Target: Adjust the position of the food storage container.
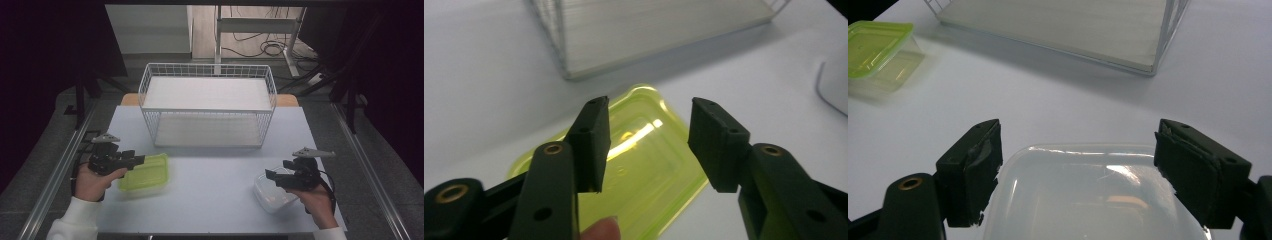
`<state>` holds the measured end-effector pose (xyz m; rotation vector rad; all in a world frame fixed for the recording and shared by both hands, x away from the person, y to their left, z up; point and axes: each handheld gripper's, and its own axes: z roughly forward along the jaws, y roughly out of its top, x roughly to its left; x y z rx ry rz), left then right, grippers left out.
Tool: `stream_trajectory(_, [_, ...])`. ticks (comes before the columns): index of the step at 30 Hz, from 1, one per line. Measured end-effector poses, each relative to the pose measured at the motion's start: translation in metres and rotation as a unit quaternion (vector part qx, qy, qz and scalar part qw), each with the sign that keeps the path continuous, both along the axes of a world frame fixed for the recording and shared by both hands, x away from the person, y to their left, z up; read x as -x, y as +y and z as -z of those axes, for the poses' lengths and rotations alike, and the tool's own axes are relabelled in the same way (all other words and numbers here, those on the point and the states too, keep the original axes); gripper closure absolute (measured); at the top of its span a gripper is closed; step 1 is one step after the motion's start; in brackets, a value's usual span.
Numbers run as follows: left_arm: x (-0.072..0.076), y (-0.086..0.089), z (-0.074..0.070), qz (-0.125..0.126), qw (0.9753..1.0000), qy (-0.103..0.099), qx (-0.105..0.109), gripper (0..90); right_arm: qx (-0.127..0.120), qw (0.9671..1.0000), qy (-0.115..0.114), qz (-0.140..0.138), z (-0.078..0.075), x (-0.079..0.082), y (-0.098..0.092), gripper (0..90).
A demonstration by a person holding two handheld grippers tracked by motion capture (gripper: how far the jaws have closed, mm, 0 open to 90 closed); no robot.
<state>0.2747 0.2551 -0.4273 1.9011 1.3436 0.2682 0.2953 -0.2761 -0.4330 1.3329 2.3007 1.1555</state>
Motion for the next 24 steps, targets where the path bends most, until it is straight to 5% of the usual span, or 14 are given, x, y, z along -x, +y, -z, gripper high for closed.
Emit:
stream_trajectory(13, [-0.007, 0.041, 0.018, -0.059, 0.9976, 0.033, -0.018, 84.8, 0.003, 1.0, -0.001, 0.0, 0.001, 0.0, 0.0, 19.6])
stream_trajectory(24, [-0.014, 0.055, 0.039, -0.076, 0.9949, 0.061, -0.026, 90.0, 0.008, 1.0, 0.0, -0.001, 0.002, 0.0, 0.0, 19.6])
